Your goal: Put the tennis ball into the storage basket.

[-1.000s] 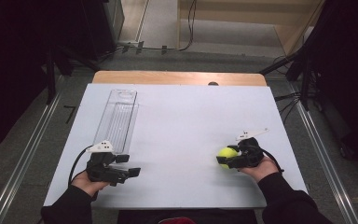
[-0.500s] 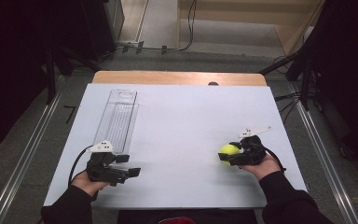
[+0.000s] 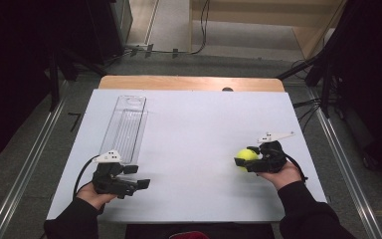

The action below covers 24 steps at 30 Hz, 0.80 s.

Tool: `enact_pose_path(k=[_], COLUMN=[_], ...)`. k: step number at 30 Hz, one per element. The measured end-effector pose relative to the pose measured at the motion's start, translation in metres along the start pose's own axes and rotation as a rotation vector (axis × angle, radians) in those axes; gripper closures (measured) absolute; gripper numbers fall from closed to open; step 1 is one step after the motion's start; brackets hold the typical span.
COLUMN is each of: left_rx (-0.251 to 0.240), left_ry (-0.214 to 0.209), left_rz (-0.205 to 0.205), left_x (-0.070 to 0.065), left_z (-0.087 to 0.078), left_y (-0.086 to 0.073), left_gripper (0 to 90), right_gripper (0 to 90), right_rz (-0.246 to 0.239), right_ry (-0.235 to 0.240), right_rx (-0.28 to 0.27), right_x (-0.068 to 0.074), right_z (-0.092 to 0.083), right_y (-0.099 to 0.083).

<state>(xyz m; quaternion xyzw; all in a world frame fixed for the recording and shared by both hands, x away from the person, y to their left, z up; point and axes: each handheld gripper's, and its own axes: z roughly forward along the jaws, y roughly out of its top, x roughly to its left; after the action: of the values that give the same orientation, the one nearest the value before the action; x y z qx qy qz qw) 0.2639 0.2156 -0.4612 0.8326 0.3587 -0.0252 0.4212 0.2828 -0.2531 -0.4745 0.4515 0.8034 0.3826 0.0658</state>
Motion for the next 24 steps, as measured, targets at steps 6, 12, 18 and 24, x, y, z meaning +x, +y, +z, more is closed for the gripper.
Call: enact_pose_path(k=[6,12,18,24], left_rx=[0.001,0.001,0.000,0.001], left_ry=[-0.002,-0.003,-0.003,-0.003], left_rz=[0.002,0.002,0.000,0.001], left_x=[0.000,0.000,0.000,0.001], left_z=[0.000,0.000,0.000,0.000], left_y=[0.000,0.000,0.000,0.000], left_gripper=[22.2,22.2,22.2,22.2], right_gripper=[24.9,24.9,24.8,24.9], right_rz=[-0.003,-0.009,-0.027,-0.039], right_ry=[-0.002,0.015,0.019,0.032], right_rx=[-0.010,-0.015,-0.019,-0.020], right_x=[0.001,0.005,0.011,0.015], right_z=[0.000,0.002,0.004,0.006], right_y=[0.003,0.008,0.012,0.016])
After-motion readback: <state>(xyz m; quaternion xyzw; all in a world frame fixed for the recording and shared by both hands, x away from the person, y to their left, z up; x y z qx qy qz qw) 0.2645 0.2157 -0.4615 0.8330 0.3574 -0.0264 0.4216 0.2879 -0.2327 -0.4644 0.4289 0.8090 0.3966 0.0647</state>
